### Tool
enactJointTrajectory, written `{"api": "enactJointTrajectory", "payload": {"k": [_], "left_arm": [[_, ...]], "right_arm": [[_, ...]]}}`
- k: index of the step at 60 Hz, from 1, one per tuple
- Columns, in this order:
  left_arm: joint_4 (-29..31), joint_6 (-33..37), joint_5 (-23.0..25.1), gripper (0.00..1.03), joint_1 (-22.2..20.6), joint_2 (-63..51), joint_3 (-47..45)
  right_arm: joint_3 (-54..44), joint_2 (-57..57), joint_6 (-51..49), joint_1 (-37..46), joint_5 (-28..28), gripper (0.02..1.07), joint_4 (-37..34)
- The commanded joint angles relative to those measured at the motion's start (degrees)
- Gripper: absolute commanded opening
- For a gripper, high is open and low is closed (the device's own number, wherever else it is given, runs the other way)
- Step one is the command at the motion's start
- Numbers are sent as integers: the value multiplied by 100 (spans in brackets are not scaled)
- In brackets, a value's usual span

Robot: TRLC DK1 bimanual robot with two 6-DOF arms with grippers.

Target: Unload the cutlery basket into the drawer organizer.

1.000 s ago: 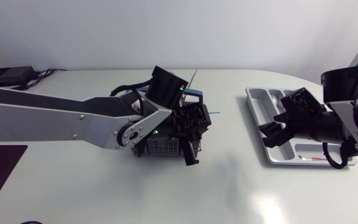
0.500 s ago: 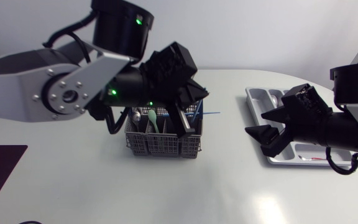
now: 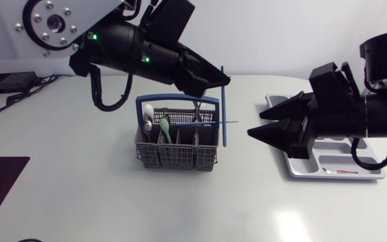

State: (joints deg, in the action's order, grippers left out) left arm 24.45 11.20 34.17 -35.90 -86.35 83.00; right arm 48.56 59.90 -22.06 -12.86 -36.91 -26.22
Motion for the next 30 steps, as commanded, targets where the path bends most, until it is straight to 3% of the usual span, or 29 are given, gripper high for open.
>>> {"api": "enactJointTrajectory", "payload": {"k": [1,13,30], "left_arm": [[192,-338,248,3,145,-278,322],[464,-663,968,3,505,-708,638],[482,-865,1329,3,681,-902,744]], "right_arm": [[225,321,176,-120,-177,84,-85],[585,866,413,-507,-229,66,-24],[989,1323,607,-832,-265,57,-24]]}}
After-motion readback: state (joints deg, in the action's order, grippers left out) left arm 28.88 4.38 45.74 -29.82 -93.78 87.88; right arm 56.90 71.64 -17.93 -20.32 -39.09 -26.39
